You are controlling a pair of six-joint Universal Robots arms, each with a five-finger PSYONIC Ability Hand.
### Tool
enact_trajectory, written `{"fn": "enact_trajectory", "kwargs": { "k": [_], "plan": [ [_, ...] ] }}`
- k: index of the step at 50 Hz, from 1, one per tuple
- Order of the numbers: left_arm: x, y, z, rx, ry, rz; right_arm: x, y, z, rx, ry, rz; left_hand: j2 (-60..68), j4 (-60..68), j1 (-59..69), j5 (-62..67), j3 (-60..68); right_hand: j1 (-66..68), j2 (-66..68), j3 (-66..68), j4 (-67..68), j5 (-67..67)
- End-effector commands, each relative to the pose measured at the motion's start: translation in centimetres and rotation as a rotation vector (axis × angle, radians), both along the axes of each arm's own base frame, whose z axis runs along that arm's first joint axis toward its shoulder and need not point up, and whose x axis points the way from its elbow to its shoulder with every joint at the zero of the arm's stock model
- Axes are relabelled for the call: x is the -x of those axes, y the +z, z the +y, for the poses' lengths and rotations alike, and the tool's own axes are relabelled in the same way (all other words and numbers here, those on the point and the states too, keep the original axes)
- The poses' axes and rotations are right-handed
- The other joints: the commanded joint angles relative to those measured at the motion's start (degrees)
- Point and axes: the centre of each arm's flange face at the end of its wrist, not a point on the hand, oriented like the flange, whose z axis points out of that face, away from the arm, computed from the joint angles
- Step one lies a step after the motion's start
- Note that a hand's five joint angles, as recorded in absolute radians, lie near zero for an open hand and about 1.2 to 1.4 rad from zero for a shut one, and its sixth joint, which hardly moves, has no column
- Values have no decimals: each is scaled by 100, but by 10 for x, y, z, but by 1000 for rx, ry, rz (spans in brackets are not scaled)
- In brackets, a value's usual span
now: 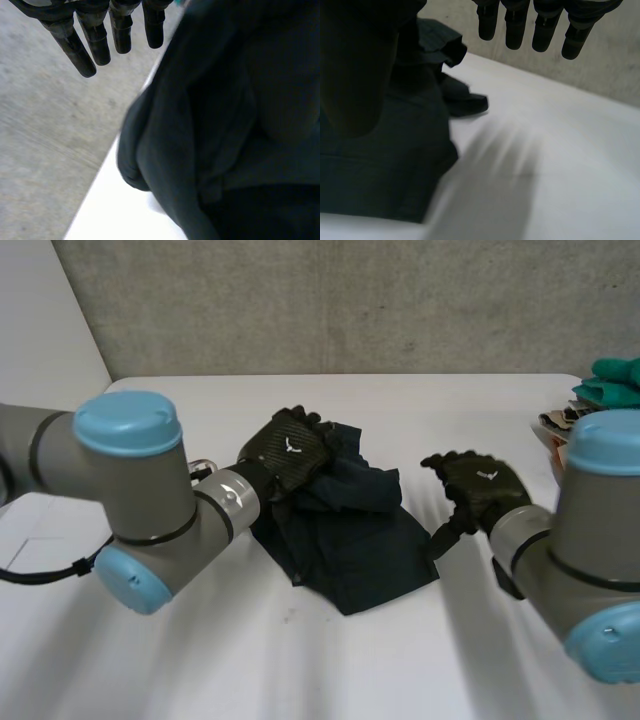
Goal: Fold the laundry.
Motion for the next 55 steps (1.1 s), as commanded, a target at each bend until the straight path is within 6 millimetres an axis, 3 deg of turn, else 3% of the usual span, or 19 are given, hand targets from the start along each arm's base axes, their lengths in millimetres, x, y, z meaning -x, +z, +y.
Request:
{"fn": "enact_trajectory", "kwargs": {
  "k": [1, 7, 12, 15, 19, 20, 24, 28, 31, 34, 35, 41, 42, 44, 46, 49, 55],
  "plan": [
    [4, -16, -13, -67, -21, -99, -20, -29, 1, -102, -55, -80, 1072, 1077, 1111, 958, 1032, -290, -194, -187, -168, -245],
    [7, -7, -17, -53, -7, -68, -35, -47, 1, -132, -68, -80, 4458, 4463, 4497, 4344, 4418, 76, 172, 179, 199, 121],
    [7, 16, -11, -40, 14, 16, -42, -51, -1, -119, -66, -41, 6259, 6264, 6298, 6145, 6218, 6698, 6793, 6801, 6820, 6742],
    [3, 30, -7, -42, 33, 67, -37, -38, -8, -67, -95, -30, 6481, 6486, 6520, 6367, 6441, 6710, 6806, 6813, 6832, 6755],
    [-5, 57, 4, -66, 66, 182, -22, 6, -26, 76, -151, -43, 6498, 6503, 6537, 6384, 6458, 6710, 6806, 6813, 6832, 6755],
    [-9, 67, 9, -81, 83, 238, -17, 26, -34, 145, -156, -52, 6481, 6486, 6520, 6367, 6441, 6710, 6806, 6813, 6832, 6755],
    [-22, 90, 18, -130, 143, 403, -13, 67, -53, 288, -108, -49, 6415, 6420, 6453, 6300, 6374, 6710, 6806, 6813, 6832, 6755],
    [-33, 91, 23, -245, 214, 554, -20, 83, -66, 335, -13, 5, 6029, 6035, 6068, 5915, 5989, 6710, 6806, 6813, 6832, 6755],
    [-35, 82, 26, -339, 245, 615, -28, 81, -73, 320, 40, 36, 5759, 5764, 5798, 5645, 5719, 6710, 6806, 6813, 6832, 6755],
    [-33, 58, 32, -488, 277, 648, -41, 66, -83, 283, 102, 72, 5137, 5142, 5176, 5023, 5097, 6710, 6806, 6813, 6832, 6755],
    [-29, 40, 35, -565, 295, 641, -44, 59, -85, 266, 117, 84, 4719, 4724, 4758, 4605, 4679, 6710, 6806, 6813, 6832, 6755],
    [-21, -12, 41, -785, 393, 565, -68, -5, -91, 183, 216, 200, 3020, 3025, 3058, 2905, 2979, 6710, 6806, 6813, 6832, 6755],
    [-22, -16, 41, -804, 410, 548, -69, -12, -92, 181, 223, 218, 2567, 2572, 2605, 2452, 2526, 6258, 6354, 6361, 6380, 6303],
    [-26, -26, 37, -842, 479, 494, -72, -25, -94, 188, 235, 256, 952, 957, 991, 838, 911, 2903, 2998, 3006, 3025, 2947],
    [-33, -24, 32, -845, 528, 472, -72, -27, -94, 201, 235, 277, 762, 767, 801, 648, 722, 812, 907, 915, 934, 856],
    [-50, -3, 21, -787, 608, 466, -68, -14, -93, 221, 190, 288, 194, 199, 232, 79, 153, 451, 547, 554, 573, 496],
    [-61, 48, 17, -620, 565, 531, -52, 34, -71, 259, 112, 255, -96, -91, -57, -210, -136, -290, -194, -187, -168, -245]
  ]
}}
